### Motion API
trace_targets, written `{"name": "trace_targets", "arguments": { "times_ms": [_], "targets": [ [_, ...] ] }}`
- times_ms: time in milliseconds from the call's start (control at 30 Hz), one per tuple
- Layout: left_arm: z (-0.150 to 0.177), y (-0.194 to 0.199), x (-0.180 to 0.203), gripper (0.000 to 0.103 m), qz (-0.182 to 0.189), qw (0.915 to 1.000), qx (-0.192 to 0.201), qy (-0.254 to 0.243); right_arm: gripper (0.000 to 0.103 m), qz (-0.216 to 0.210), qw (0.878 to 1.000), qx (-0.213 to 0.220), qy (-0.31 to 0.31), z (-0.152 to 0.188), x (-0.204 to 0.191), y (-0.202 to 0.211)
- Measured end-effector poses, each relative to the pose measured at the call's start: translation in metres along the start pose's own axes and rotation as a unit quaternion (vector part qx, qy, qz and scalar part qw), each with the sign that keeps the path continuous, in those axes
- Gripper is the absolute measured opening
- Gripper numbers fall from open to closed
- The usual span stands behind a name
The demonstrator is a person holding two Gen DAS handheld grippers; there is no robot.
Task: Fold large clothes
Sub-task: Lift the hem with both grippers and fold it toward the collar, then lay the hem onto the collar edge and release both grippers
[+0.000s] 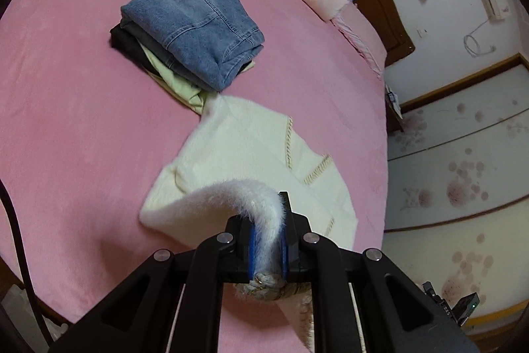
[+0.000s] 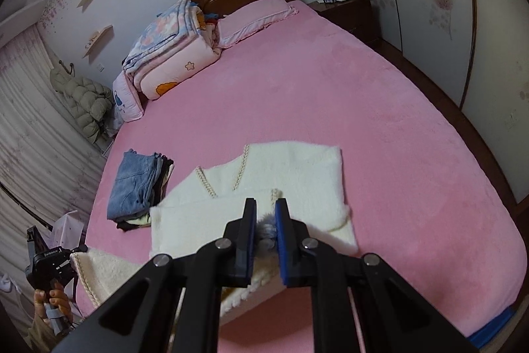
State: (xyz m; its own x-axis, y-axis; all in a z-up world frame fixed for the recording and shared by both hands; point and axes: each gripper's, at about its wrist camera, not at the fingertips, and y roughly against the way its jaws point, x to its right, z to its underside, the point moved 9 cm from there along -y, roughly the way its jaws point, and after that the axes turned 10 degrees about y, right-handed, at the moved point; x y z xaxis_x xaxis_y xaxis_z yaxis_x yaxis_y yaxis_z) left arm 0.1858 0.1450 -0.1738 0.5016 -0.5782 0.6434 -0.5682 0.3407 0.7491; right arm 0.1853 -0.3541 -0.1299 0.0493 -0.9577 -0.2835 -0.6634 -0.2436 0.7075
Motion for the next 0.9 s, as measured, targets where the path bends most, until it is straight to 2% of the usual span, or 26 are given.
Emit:
{"name": "trace_targets", "arguments": {
  "times_ms": [133,300,500,600,667,733,767,833,900],
  "targets": [
    [-0.025,-0.036,0.004,0.008,-0.026,0.9996,0.009,0.004,0.01,-0.007,1.0,-0.016,0.009,-0.025,0.012,-0.038],
    [-0.053,-0.082,0.005,0.008,-0.064,0.9979,0.008,0.011,0.01,-0.02,0.999,-0.036,-0.015,-0.048,0.033,-0.093],
    [-0.091,-0.15,0.009,0.009,-0.119,0.9928,0.019,0.0,0.011,0.001,0.999,-0.053,-0.01,-0.086,0.05,-0.177],
    [-0.102,-0.194,0.001,0.013,-0.148,0.989,0.006,-0.007,0.012,0.003,0.996,-0.081,-0.022,-0.089,0.062,-0.226],
    [-0.099,-0.223,-0.006,0.017,-0.174,0.9844,-0.012,-0.023,0.013,0.025,0.993,-0.116,-0.012,-0.08,0.071,-0.265],
    [-0.098,-0.237,-0.01,0.021,-0.197,0.9794,-0.014,-0.042,0.036,0.049,0.988,-0.146,-0.007,-0.068,0.081,-0.289],
    [-0.098,-0.241,-0.009,0.022,-0.202,0.978,-0.012,-0.051,0.052,0.054,0.986,-0.156,-0.01,-0.064,0.085,-0.298],
    [-0.099,-0.242,-0.008,0.028,-0.194,0.9795,-0.011,-0.054,0.054,0.034,0.986,-0.162,-0.013,-0.056,0.086,-0.306],
    [-0.101,-0.237,-0.006,0.03,-0.169,0.9843,-0.011,-0.048,0.054,0.024,0.986,-0.163,0.004,-0.05,0.086,-0.307]
  ]
}}
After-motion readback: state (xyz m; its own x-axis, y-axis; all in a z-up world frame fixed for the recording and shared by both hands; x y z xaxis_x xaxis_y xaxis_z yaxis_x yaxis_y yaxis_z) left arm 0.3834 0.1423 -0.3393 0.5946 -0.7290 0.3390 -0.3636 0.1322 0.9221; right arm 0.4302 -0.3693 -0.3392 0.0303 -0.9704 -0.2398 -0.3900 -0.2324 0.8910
